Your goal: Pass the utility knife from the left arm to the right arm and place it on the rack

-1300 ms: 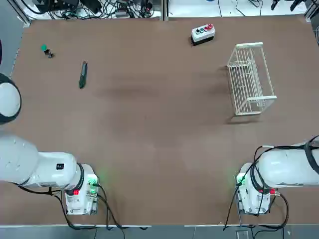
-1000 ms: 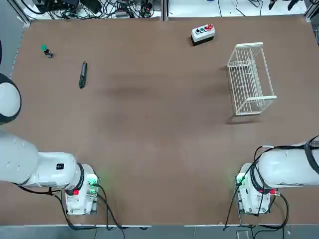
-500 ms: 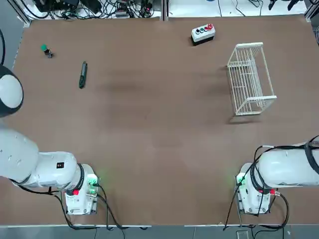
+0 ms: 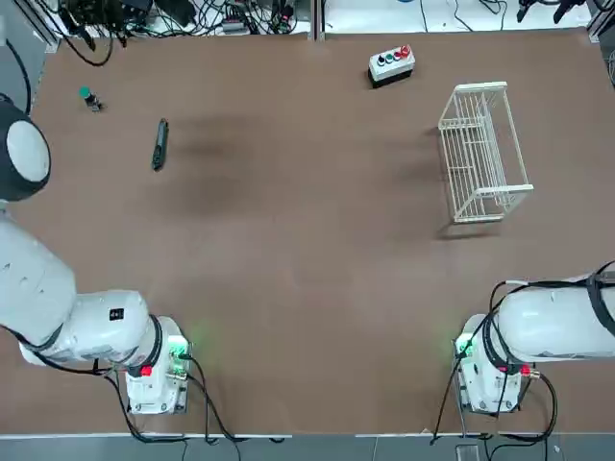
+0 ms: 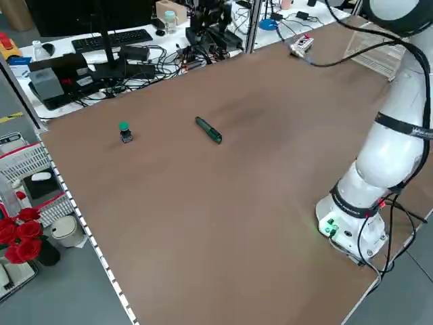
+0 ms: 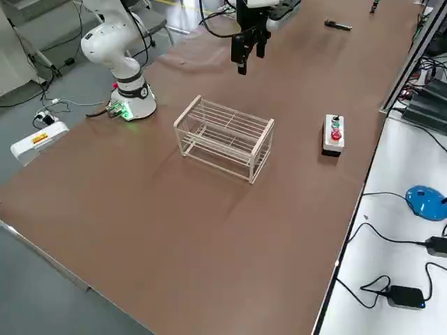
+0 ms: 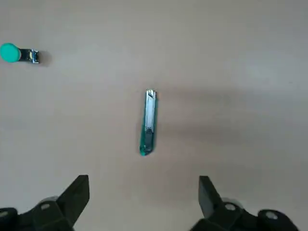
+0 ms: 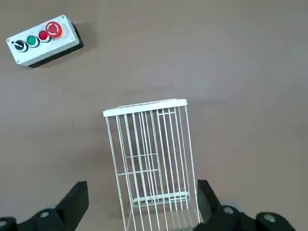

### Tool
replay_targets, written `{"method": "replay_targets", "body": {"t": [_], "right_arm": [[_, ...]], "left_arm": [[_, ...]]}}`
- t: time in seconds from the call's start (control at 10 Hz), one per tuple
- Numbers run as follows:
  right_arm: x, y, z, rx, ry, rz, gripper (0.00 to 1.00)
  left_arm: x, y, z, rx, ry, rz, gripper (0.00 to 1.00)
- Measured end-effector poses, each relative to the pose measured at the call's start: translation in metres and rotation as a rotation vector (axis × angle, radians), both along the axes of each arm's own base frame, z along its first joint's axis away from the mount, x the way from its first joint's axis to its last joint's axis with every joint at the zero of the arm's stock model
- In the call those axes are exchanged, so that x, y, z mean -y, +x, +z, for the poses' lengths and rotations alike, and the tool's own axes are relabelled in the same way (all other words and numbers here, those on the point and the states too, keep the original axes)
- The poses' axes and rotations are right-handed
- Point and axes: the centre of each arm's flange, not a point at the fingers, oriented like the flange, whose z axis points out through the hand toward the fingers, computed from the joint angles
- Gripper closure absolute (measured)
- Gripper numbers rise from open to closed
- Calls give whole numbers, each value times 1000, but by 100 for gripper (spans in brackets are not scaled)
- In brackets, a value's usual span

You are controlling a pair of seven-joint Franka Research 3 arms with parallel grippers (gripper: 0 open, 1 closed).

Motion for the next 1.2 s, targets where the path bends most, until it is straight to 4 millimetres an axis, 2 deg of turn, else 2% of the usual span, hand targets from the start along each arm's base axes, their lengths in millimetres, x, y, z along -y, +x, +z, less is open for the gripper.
{"method": "replay_targets", "body": {"t": [0.3,0.8,1.2], "right_arm": [[0,0,0,-1,0,0,0],[0,0,-1,0,0,0,0],[0,1,0,4,0,1,0]], "left_arm": [[-6,7,-80,38,7,27,0],[-8,22,-177,28,9,46,3],[-11,11,-245,65,17,64,6]]}}
